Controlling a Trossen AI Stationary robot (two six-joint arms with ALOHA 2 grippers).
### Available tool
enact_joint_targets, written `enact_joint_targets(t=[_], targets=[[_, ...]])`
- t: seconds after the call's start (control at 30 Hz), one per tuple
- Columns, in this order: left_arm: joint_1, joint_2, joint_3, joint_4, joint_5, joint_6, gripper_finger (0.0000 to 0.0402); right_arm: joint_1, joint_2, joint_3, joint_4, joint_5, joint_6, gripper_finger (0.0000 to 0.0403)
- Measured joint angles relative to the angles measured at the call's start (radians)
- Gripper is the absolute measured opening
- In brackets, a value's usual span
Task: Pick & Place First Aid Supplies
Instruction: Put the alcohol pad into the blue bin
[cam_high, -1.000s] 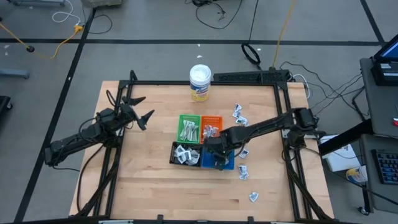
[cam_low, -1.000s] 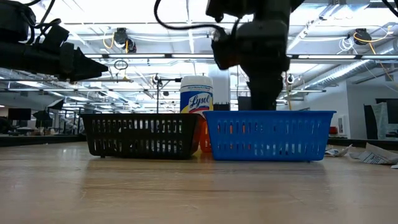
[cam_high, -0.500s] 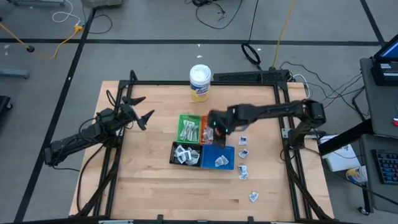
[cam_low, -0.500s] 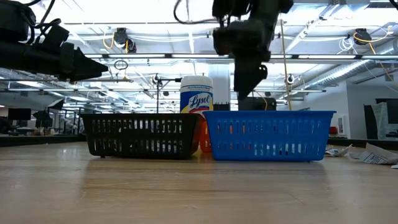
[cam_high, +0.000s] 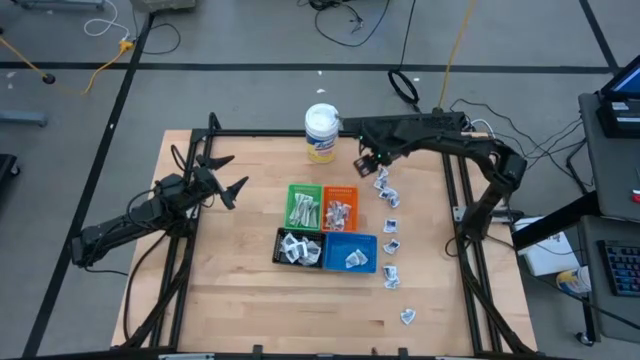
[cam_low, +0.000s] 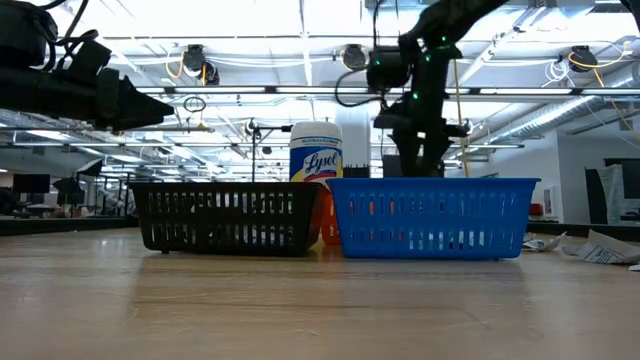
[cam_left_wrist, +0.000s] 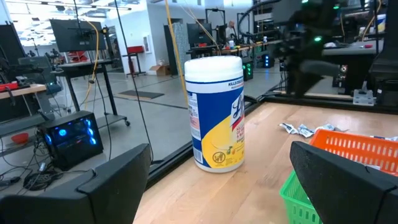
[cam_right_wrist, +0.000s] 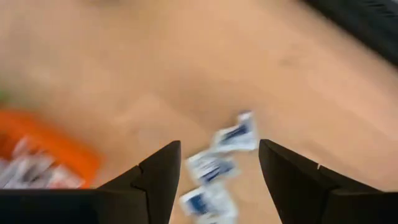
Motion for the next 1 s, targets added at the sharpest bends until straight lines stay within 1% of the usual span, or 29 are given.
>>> enact_joint_targets(t=[0.07,0.17,0.33,0.6,0.67,0.87,1.0], targets=[[0.0,0.0,0.0,0.0,0.0,0.0,0.0392,-0.045,0.0,-0.006,0.01,0.017,-0.001,0.021],[0.0,0.0,0.0,0.0,0.0,0.0,0.0392,-0.105,0.0,-0.021,0.03,0.013,-0.001,0.021],[0.0,0.0,0.0,0.0,0.0,0.0,0.0392,-0.157,0.0,-0.067,0.08,0.01,0.017,0.021],[0.0,0.0,0.0,0.0,0.0,0.0,0.0392,-0.151,0.002,-0.173,0.198,0.006,0.037,0.021],[0.0,0.0,0.0,0.0,0.0,0.0,0.0392,-0.145,0.002,-0.198,0.232,-0.018,0.042,0.021],[0.0,0.0,0.0,0.0,0.0,0.0,0.0392,-0.125,0.003,-0.266,0.295,-0.026,0.048,0.021],[0.0,0.0,0.0,0.0,0.0,0.0,0.0392,-0.113,0.04,-0.296,0.311,-0.048,0.042,0.021]])
